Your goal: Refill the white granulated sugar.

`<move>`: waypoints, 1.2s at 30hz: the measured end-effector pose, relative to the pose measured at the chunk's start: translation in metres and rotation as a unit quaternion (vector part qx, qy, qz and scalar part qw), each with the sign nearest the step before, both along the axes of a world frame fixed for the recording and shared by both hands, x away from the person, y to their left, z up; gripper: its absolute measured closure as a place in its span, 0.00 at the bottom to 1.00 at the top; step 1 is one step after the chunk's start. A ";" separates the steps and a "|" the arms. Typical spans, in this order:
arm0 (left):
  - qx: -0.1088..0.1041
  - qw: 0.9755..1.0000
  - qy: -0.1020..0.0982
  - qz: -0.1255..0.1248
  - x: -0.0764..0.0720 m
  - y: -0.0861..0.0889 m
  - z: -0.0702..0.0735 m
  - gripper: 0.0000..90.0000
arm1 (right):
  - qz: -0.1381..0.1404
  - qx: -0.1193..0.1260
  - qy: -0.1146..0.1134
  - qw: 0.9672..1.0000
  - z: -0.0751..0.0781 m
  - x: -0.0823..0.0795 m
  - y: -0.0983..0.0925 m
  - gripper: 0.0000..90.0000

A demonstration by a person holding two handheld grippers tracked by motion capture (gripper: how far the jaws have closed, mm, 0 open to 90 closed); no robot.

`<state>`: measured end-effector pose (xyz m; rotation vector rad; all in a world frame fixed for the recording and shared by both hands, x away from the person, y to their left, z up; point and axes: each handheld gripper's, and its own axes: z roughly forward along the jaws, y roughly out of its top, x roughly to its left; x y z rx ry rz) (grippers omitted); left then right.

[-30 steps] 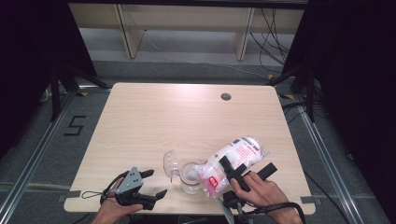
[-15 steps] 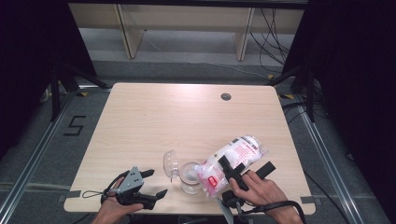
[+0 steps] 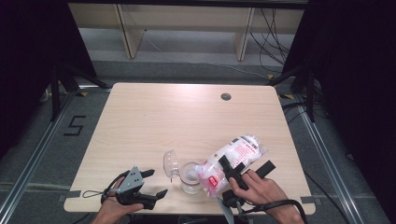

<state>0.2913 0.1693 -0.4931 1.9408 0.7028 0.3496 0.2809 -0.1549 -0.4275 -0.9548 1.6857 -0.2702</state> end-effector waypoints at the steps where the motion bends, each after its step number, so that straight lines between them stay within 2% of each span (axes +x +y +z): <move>1: 0.001 1.000 -0.002 0.000 0.000 0.000 0.000 0.18 | 0.000 -0.001 0.000 1.000 0.000 0.000 0.000 0.68; 6: -0.002 1.000 0.001 0.000 0.000 0.000 0.000 0.18 | -0.004 0.008 0.005 1.000 0.000 0.000 -0.002 0.68; 8: -0.002 1.000 0.001 -0.001 0.000 0.000 0.000 0.18 | 0.002 0.009 -0.001 1.000 0.001 0.000 -0.002 0.68; 15: 0.001 1.000 -0.001 0.002 0.000 0.000 0.000 0.18 | -0.006 0.004 0.001 1.000 0.003 0.000 -0.003 0.68; 21: 0.001 1.000 -0.002 0.001 0.000 0.000 0.000 0.18 | 0.000 0.004 0.003 1.000 0.004 0.000 -0.002 0.68; 22: 0.001 1.000 -0.001 0.002 0.000 0.000 0.000 0.18 | 0.005 -0.003 -0.005 1.000 0.006 0.000 -0.001 0.68; 24: -0.003 1.000 0.000 0.000 0.000 0.000 -0.001 0.18 | -0.001 0.007 0.004 1.000 0.005 0.000 -0.002 0.68; 29: -0.002 1.000 0.000 0.000 0.000 0.000 0.000 0.18 | 0.000 0.005 -0.001 1.000 0.006 0.000 -0.003 0.69; 31: -0.003 1.000 0.001 0.000 0.000 0.000 0.000 0.18 | 0.001 0.003 0.006 1.000 0.007 0.000 -0.003 0.69; 33: 0.004 1.000 -0.009 -0.007 0.002 0.001 0.000 0.18 | 0.002 -0.003 0.003 1.000 0.007 0.000 -0.003 0.69; 36: -0.003 1.000 0.000 0.000 0.000 0.000 0.000 0.18 | 0.004 -0.001 -0.001 1.000 0.008 -0.001 -0.003 0.69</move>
